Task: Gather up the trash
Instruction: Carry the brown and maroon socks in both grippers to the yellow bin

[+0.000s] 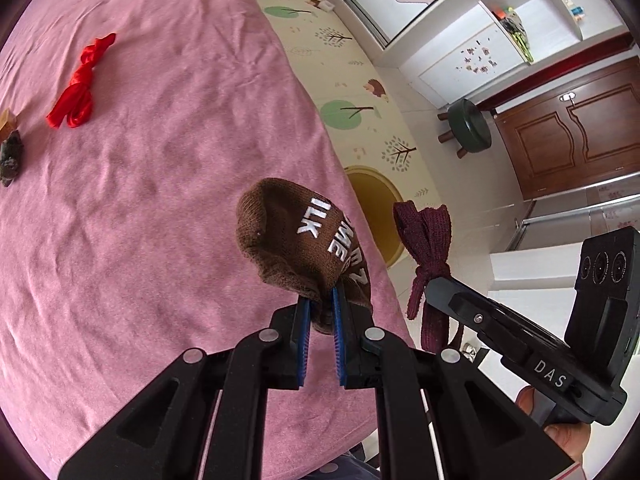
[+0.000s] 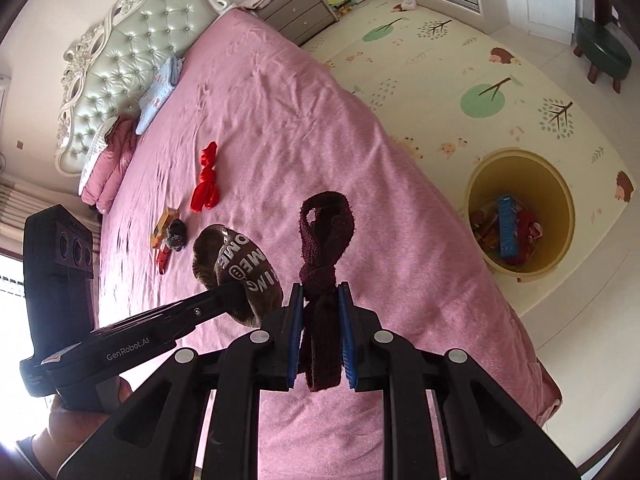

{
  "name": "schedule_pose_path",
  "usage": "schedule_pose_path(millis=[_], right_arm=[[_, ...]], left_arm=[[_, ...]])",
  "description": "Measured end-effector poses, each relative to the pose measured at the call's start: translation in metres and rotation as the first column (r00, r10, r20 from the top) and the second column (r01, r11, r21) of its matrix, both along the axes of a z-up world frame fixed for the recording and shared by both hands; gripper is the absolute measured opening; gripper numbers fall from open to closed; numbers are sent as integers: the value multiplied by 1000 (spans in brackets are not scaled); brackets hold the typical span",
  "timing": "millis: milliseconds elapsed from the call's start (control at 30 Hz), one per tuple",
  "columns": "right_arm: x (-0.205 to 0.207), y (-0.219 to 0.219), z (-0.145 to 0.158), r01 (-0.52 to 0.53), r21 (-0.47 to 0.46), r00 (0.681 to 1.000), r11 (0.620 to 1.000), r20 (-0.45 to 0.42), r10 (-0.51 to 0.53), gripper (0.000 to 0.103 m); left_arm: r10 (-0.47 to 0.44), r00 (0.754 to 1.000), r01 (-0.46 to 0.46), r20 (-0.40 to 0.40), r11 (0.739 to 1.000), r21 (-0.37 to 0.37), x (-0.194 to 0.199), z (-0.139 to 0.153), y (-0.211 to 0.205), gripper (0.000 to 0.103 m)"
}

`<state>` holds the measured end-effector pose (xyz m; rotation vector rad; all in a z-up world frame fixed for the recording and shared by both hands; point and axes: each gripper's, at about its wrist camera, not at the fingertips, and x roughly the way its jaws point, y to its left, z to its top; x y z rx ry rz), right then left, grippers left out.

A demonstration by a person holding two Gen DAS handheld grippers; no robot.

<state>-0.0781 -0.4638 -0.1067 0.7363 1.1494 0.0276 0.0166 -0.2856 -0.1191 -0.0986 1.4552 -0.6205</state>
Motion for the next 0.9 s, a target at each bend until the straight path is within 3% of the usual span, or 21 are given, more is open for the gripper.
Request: schedule_pose_path(millis=[367,900], right_arm=[[-25,-83,-23,164,18,986,986,-21,-163,17],[-32,-187,-68,338,8,940,941,-45,-338,17]], left_arm=[[-140,990,141,-33,990,19,-4,-17,-97,11],[-285,957,288,-59,957,40,12,-54,-217,11]])
